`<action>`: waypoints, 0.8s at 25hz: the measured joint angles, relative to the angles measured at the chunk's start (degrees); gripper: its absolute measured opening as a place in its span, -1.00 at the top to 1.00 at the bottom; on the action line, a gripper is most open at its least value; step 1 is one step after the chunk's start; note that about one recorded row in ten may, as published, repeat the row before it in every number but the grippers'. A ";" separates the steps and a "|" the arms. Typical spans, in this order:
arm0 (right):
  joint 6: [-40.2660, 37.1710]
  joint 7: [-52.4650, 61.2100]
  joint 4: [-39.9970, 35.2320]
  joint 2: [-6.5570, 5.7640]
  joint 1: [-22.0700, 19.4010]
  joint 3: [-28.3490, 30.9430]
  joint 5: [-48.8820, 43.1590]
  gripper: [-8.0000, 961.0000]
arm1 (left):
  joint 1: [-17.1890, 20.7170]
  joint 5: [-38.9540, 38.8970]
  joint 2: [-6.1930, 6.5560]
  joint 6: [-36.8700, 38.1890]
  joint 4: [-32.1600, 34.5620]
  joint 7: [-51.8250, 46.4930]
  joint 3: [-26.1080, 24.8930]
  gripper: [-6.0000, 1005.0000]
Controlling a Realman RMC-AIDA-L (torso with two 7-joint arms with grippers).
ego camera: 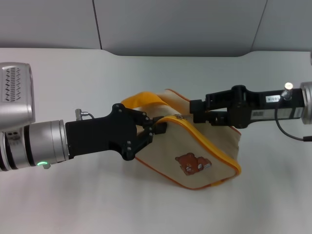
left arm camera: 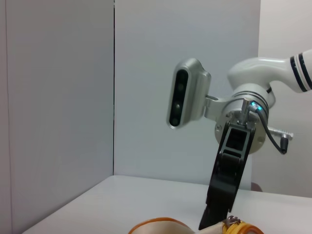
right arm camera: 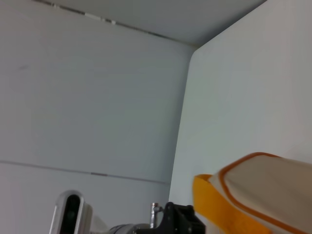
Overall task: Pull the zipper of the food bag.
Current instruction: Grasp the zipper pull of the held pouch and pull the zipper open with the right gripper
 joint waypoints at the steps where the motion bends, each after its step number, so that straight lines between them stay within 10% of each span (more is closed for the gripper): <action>1: 0.03 0.07 0.04 0.00 -0.40 0.23 0.00 0.20 | -0.01 -0.06 0.00 -0.01 0.01 -0.01 -0.02 0.88; 20: -0.86 -0.41 4.21 2.42 -2.33 6.50 0.84 0.21 | -0.34 -0.74 -0.06 -0.10 -0.36 -0.25 0.08 0.88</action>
